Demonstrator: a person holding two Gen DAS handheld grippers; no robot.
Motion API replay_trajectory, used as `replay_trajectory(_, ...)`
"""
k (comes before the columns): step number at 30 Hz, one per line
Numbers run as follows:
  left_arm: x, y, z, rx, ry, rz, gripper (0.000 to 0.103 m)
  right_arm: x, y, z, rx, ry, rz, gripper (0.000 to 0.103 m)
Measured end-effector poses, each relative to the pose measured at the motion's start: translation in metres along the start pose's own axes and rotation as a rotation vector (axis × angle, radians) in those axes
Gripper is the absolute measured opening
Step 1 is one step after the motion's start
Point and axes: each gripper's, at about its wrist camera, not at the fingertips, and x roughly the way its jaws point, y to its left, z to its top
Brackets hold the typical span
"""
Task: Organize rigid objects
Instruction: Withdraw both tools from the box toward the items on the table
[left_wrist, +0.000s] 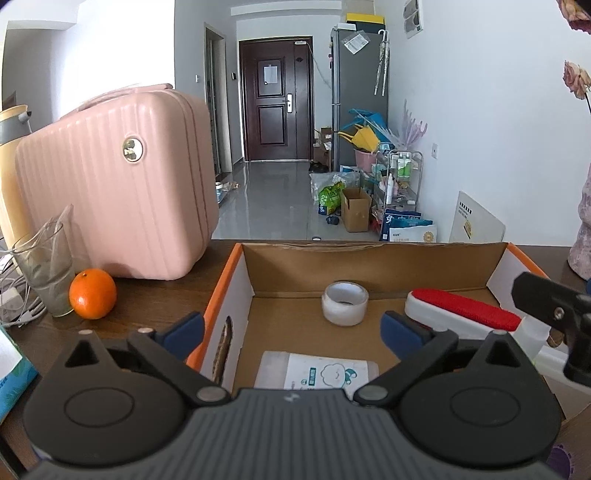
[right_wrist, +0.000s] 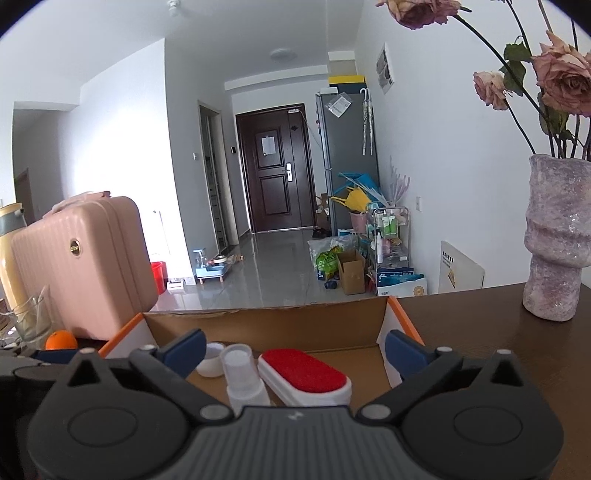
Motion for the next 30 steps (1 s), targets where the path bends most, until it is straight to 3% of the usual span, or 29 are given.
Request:
replay_trajectory(15,-0.071,0.005,-0.023,-0.014,-0.048,-0.020,0.103,-0.067,-0.004,-0.007,-0.005,-0.036,0.018,0.103)
replay_trajectory(30,-0.129,0.032,-0.097,-0.066,0.048,-0.027,0.103,-0.125,-0.007,-0.072,-0.049,0.096,0.043,0.103)
